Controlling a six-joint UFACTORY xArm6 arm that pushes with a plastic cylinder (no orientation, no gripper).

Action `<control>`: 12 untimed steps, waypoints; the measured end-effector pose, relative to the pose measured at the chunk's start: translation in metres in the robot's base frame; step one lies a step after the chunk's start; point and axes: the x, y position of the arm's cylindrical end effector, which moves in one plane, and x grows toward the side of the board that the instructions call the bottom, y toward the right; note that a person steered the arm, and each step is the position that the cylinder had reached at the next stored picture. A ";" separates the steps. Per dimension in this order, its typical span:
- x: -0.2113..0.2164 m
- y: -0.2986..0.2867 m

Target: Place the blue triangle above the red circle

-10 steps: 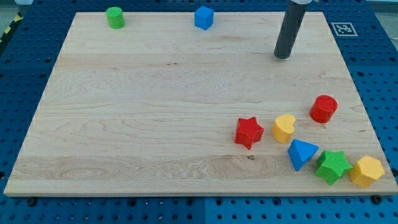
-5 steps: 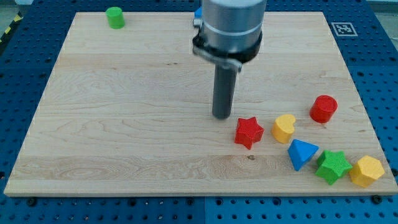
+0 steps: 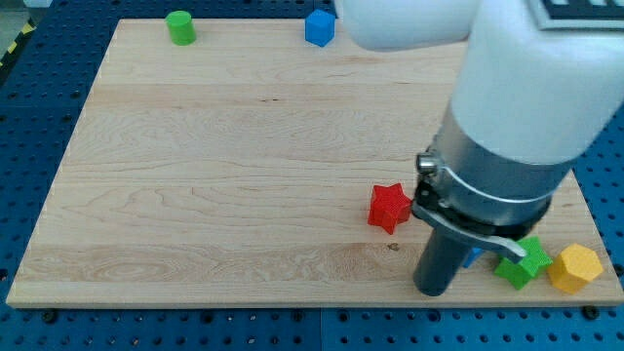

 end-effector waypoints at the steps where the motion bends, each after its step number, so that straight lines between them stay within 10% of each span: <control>1: 0.000 0.028; 12: -0.065 0.072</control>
